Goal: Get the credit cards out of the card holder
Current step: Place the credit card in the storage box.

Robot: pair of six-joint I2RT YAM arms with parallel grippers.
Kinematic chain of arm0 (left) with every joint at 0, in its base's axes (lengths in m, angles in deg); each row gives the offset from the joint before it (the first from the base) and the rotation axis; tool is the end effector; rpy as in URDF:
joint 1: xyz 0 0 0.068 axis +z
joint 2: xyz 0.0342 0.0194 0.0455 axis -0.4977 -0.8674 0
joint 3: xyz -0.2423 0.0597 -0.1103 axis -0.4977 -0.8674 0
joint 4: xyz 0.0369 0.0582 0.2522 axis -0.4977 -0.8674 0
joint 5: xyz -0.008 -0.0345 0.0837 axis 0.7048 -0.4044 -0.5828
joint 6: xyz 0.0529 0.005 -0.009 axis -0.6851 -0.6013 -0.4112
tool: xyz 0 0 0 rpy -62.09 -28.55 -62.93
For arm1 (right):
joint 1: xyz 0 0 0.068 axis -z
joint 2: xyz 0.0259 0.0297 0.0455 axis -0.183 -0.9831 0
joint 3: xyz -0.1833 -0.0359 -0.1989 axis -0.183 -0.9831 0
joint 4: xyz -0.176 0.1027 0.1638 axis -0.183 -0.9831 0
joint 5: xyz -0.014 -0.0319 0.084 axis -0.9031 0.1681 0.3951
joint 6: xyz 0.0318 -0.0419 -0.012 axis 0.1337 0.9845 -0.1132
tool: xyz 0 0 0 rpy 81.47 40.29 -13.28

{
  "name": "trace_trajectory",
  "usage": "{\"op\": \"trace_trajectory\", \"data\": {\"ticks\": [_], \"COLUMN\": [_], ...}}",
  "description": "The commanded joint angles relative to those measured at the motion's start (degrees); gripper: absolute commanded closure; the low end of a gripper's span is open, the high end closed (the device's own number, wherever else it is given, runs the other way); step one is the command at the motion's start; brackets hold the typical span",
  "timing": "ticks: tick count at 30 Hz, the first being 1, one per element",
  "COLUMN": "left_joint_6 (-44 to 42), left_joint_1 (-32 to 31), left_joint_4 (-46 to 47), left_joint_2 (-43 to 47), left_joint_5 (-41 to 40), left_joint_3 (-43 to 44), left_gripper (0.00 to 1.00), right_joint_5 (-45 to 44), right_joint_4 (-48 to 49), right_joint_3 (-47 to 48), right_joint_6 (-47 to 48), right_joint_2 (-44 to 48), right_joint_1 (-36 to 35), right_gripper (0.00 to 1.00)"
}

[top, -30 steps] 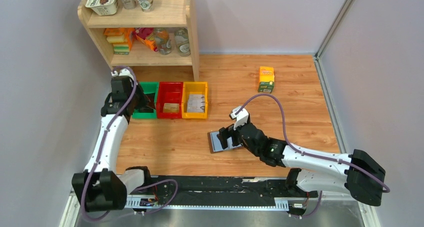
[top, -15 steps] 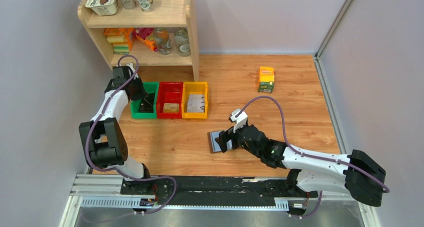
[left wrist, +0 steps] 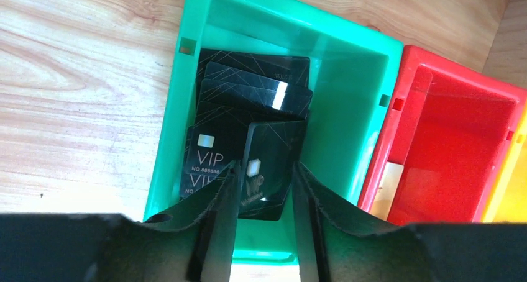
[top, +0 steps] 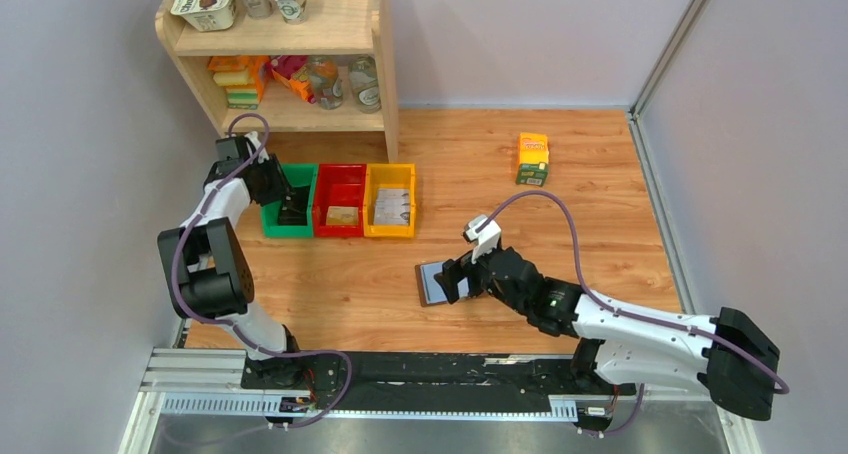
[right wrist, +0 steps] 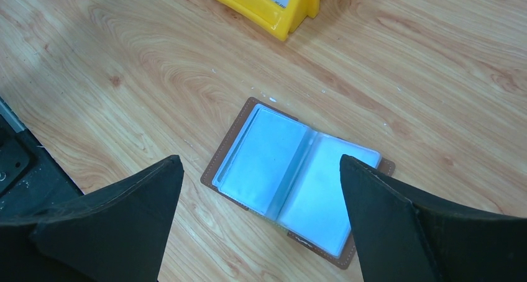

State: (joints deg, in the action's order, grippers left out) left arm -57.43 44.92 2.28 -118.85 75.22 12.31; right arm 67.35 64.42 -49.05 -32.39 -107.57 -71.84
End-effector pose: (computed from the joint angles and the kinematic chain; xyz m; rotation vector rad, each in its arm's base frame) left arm 0.3402 0.0817 0.2193 -0.4892 2.3746 -0.3234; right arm 0.1150 0.1898 0.2182 -0.6357 1.9447 0.5778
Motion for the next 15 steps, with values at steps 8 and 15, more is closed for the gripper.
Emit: {"op": "trace_trajectory", "data": {"ticks": [8, 15], "left_joint_6": [1.2, 5.6], "left_joint_1": [-0.2, -8.8], "left_joint_4": [-10.2, -14.0], "left_joint_2": [10.0, 22.6], "left_joint_5": [-9.6, -8.5], "left_joint_3": [4.4, -0.7], "left_gripper": [0.48, 0.45], "right_joint_5": [-4.9, -2.5], "right_joint_4": [-19.9, -34.5], "right_joint_3": [11.4, 22.9], "right_joint_6": [-2.6, -8.1], "right_joint_2": [3.0, -10.9], "right_joint_1": [0.3, 0.3], "right_gripper": [0.0, 0.01]}}
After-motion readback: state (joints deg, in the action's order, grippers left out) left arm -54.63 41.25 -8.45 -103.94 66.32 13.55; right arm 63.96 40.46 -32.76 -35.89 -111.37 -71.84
